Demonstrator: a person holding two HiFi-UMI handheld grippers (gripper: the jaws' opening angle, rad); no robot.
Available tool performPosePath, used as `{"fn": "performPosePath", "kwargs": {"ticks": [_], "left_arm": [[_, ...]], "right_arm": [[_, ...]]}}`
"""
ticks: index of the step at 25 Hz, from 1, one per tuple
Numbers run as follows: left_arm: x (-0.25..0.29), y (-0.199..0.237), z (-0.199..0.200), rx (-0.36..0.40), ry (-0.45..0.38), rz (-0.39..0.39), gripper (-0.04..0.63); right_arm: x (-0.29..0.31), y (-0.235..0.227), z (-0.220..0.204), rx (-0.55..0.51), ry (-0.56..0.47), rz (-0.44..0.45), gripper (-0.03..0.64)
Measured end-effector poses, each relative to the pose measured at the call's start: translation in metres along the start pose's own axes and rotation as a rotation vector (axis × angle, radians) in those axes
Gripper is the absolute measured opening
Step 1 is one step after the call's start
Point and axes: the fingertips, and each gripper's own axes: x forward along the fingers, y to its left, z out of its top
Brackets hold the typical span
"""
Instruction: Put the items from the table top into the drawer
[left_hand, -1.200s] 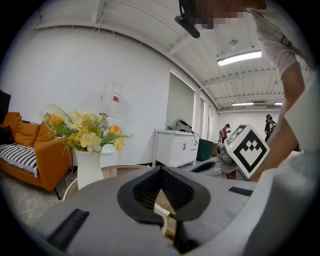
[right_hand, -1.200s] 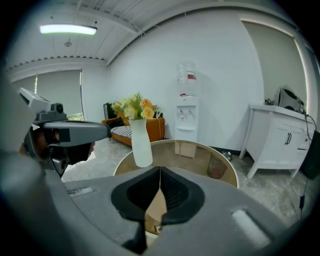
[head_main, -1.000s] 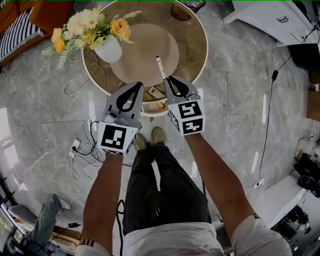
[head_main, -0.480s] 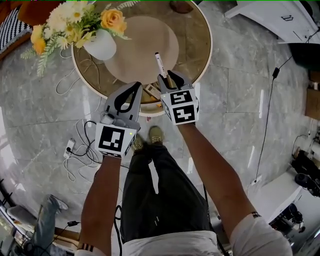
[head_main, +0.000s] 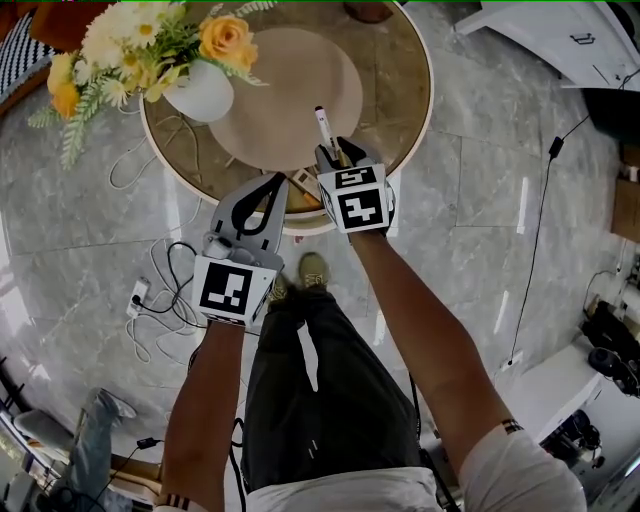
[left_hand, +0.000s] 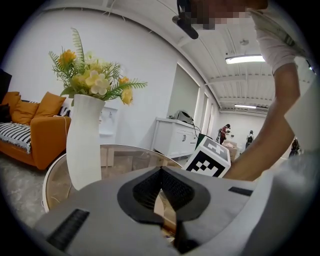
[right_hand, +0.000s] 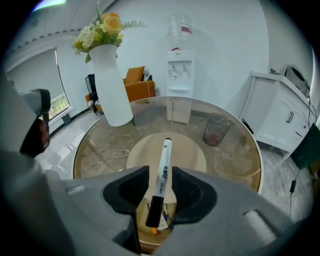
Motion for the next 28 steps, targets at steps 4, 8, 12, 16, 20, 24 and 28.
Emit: {"fn": "performPosePath", "kwargs": {"ticks": [4, 8, 12, 16, 20, 24, 28], "left_arm": [[0.000, 0.004, -0.004, -0.008, 0.013, 0.003, 0.000], [-0.001, 0.005, -0.004, -0.009, 0.004, 0.004, 0.000], [-0.004, 0.005, -0.007, -0.013, 0.007, 0.004, 0.000], [-0.007, 0.004, -0.008, -0.014, 0.008, 0.002, 0.000], [-0.012, 0.004, -0.010, -0.013, 0.011, 0.005, 0.000], [-0.019, 0.002, -0.010, -0.011, 0.002, 0.005, 0.000], [-0.026, -0.001, -0.011, -0.002, -0.010, -0.002, 0.000]], "right_arm": [[0.007, 0.001, -0.007, 0.005, 0.032, 0.000, 0.140], [0.007, -0.002, -0.008, 0.016, 0.026, -0.016, 0.113], [0.007, -0.001, -0.009, 0.003, 0.028, -0.023, 0.064], [0.005, 0.002, -0.010, -0.025, 0.024, -0.018, 0.063], [-0.007, 0.012, -0.006, -0.047, -0.024, -0.002, 0.063], [-0.025, 0.022, -0.001, -0.044, -0.071, -0.008, 0.062], [-0.047, 0.033, 0.003, -0.047, -0.120, -0.014, 0.063]]}}
